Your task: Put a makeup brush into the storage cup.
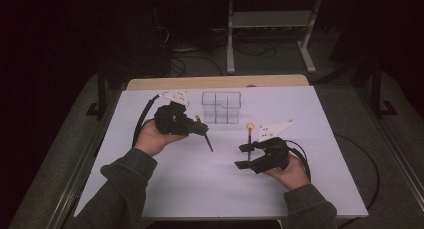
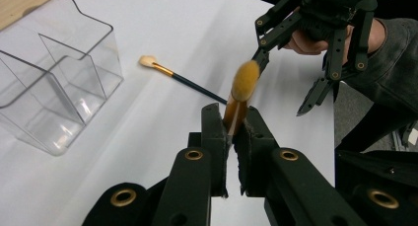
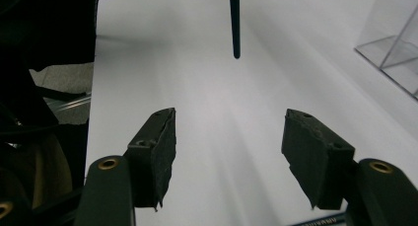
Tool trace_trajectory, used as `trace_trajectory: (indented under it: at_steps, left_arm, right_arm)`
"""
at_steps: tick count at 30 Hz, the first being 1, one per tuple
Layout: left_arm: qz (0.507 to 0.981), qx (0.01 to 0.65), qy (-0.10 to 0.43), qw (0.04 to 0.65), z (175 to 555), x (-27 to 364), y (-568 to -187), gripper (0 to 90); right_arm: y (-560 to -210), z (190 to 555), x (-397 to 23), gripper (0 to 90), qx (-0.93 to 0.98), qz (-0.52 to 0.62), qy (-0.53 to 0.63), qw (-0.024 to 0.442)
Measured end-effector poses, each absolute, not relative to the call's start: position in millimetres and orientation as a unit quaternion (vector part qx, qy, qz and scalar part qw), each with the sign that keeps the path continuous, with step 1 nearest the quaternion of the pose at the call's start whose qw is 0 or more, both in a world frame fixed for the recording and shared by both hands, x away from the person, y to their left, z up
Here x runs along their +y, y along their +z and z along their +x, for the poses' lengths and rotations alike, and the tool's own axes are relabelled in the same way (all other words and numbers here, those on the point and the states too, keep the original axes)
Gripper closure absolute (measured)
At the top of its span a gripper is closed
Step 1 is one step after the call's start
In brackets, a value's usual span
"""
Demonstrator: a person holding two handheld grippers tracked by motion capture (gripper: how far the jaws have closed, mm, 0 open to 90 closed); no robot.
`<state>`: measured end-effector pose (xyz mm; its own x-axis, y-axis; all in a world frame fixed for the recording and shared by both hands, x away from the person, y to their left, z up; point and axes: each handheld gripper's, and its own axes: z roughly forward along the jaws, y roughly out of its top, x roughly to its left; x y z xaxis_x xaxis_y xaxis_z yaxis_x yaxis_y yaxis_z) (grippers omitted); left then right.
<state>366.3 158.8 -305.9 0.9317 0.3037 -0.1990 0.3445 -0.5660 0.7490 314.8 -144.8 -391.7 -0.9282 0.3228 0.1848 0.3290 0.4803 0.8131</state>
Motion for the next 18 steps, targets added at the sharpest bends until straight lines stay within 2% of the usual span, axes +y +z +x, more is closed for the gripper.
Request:
trace_trajectory:
  at_steps: [18]
  left_arm:
    - [0.890, 0.183, -0.019, 0.418, 392, 153, -292, 83.1]
  right_arm:
    - [-397, 314, -174, 34.2, -0.857, -0.220, -0.467, -0.014]
